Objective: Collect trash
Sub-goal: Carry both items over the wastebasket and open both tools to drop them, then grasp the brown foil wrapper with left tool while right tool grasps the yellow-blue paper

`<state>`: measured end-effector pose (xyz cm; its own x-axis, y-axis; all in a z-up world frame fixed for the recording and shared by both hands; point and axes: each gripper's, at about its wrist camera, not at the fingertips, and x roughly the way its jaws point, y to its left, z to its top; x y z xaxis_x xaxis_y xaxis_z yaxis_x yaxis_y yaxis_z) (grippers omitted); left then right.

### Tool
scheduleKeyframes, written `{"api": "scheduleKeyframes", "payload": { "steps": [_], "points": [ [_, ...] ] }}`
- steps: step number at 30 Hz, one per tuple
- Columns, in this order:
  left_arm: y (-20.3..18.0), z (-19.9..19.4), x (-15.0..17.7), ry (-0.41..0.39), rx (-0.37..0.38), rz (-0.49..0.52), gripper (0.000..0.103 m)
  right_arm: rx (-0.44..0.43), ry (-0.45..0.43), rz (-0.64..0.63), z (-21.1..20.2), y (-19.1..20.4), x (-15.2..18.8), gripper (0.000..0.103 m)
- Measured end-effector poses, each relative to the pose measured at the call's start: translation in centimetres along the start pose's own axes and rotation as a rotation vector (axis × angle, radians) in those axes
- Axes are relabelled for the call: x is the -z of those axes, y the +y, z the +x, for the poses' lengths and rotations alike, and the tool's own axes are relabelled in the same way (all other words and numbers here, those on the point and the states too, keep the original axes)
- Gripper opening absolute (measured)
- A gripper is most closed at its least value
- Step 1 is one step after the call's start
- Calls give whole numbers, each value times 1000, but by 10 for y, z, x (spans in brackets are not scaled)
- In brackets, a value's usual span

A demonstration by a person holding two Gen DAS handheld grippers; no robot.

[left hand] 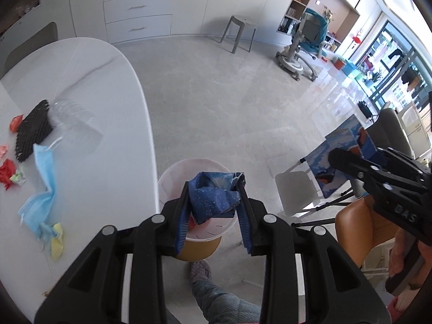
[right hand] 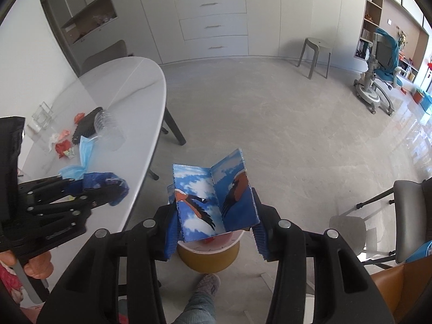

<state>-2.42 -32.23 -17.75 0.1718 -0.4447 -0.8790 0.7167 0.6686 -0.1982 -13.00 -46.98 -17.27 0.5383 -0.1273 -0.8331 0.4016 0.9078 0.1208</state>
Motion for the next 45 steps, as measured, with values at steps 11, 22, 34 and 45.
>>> {"api": "scheduleKeyframes", "payload": {
  "steps": [11,22,34,45],
  "points": [
    [-8,56,-10,111,-42,-1,75,-20,29,47,29,-14,-1,47],
    [21,9,-7,35,-125,-58,91,-61,62,11,57,3,0,52],
    [90,-40,23,-2,-226,-199,95,-38,205,-59,144,56,22,93],
    [143,-103,67,-40,-294,-275,95,-91,47,-27,51,103,-2,100]
  ]
}}
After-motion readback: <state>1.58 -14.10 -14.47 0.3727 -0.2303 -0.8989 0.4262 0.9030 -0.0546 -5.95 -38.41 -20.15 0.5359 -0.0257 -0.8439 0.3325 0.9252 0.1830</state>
